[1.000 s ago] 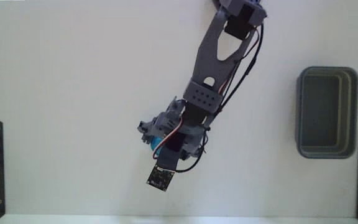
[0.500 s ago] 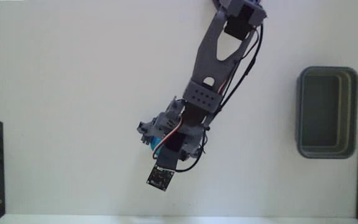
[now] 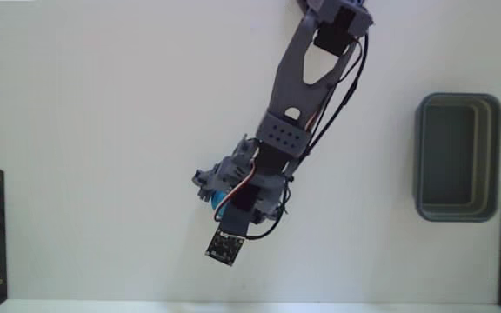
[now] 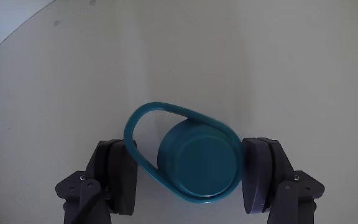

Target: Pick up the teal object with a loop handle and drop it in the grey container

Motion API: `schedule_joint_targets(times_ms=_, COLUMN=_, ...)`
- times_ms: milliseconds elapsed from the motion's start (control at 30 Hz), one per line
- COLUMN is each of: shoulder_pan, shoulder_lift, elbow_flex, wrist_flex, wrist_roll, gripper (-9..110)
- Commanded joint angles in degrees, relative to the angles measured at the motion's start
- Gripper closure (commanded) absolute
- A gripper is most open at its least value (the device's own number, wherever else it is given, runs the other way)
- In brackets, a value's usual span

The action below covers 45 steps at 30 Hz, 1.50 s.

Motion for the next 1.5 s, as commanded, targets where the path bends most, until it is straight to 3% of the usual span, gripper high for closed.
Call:
schedule_joint_targets(times_ms=0, shoulder_pan=0.98, shoulder_lift=1.66, elbow_flex=0.30, wrist_flex=-0.58, wrist_roll=0.18, gripper=-8)
schedule_joint_targets(times_ms=1467, shoulder_pan=0.98, shoulder_lift=1.66, elbow_flex=0.30, wrist_flex=-0.58, wrist_roll=0.18, gripper=4)
